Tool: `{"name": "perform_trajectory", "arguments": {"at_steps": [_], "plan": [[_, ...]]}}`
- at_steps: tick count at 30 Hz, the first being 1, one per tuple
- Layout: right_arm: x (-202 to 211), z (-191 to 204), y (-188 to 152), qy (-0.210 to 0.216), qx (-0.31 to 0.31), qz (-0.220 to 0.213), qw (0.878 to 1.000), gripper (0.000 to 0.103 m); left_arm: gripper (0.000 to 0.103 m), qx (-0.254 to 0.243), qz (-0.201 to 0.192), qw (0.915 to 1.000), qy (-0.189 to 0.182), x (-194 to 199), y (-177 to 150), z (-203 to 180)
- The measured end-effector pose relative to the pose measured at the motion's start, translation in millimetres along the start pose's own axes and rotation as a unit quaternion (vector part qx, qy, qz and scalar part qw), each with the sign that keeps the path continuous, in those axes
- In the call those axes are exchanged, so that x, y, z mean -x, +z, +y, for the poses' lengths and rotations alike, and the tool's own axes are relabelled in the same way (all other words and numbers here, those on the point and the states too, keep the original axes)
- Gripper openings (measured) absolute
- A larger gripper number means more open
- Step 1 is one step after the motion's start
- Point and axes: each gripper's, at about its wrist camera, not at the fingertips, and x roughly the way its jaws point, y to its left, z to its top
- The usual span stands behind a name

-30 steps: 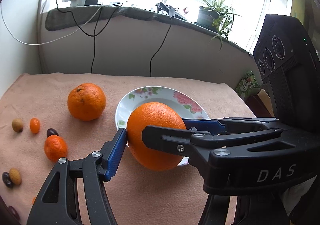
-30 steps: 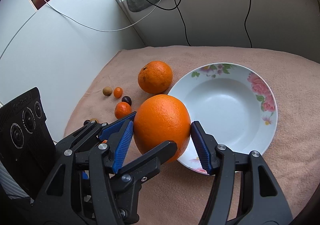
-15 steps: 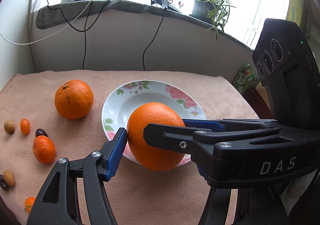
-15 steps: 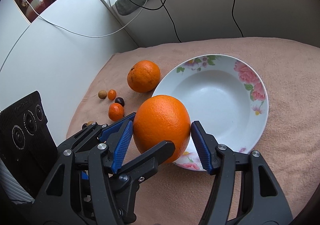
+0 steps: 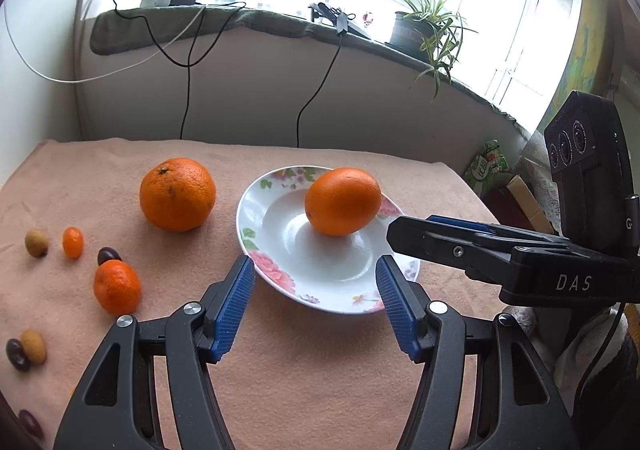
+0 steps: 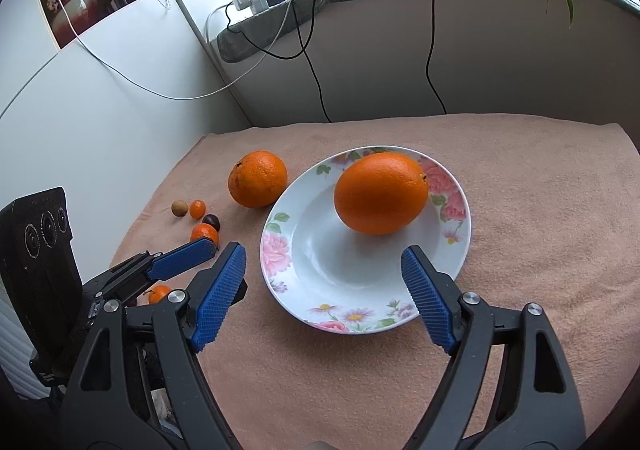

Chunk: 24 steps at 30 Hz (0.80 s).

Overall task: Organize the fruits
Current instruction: 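Move the right tool to the small tangerine while the left tool approaches a dark plum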

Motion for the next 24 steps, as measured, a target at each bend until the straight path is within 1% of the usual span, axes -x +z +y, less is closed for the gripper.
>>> {"name": "perform_trajectory", "arguments": {"at_steps": [3,9,13,21,24], "plan": [[4,-2,-5,-0.009,-0.003,-0.011,1.000,0.083,0.063,0.002,0.000,1.0000,0.010,6,-4,5],[10,-1,-13,-0.011,-0.006,-0.021,1.000,0.083,0.063,0.012,-0.001,0.9995,0.030,20,-12,17],[11,8,-15,-0.013,0.008,-0.027,1.000,0.083,0.063,0.021,-0.004,0.9989,0.043,30,-18,28],[1,36,-25,-0.004,0.047,-0.003,0.999,0.083,0.063,0.040,-0.016,0.9955,0.084,59,-34,55],[-2,46,-30,0.006,0.055,0.000,0.998,0.083,0.063,0.049,-0.019,0.9936,0.100,70,-41,66]]}}
